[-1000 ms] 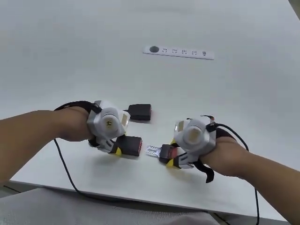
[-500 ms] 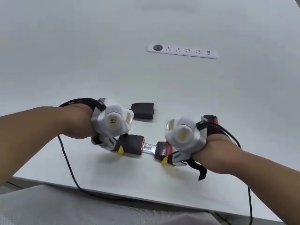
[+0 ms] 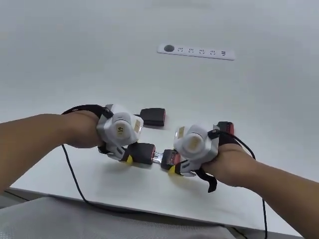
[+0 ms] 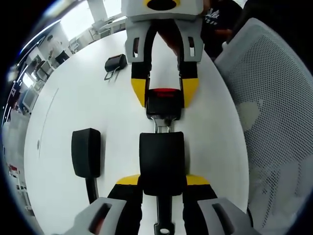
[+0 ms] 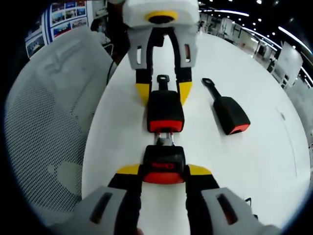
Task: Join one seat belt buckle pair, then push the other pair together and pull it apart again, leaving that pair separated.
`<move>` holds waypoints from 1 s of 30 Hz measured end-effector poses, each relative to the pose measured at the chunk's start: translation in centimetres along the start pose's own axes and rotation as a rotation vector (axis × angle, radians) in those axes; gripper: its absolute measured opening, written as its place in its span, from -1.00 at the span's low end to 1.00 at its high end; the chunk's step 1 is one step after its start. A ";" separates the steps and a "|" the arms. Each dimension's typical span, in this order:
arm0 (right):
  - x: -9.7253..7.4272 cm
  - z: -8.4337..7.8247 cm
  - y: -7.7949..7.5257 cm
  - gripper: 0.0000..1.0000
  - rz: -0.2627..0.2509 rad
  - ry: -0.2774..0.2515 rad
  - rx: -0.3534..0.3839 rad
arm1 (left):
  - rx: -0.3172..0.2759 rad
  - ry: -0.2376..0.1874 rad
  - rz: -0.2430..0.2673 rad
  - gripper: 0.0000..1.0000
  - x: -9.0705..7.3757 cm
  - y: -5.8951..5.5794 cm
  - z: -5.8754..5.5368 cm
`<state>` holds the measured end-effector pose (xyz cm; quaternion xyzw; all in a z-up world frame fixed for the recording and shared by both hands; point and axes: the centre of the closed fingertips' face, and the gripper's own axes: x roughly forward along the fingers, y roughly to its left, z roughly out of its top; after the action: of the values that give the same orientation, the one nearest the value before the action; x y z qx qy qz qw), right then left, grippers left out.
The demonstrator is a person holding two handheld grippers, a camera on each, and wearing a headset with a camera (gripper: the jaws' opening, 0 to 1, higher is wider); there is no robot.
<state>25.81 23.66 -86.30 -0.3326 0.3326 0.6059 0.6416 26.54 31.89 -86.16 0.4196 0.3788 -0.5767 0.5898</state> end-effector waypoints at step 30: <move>0.9 1.5 -0.4 -0.35 0.001 0.017 0.021 | -0.014 0.020 -0.019 -0.38 0.1 0.0 -0.1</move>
<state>26.25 25.38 -86.20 -0.3311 0.3444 0.5998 0.6419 26.52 31.94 -86.28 0.4177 0.3927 -0.5754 0.5832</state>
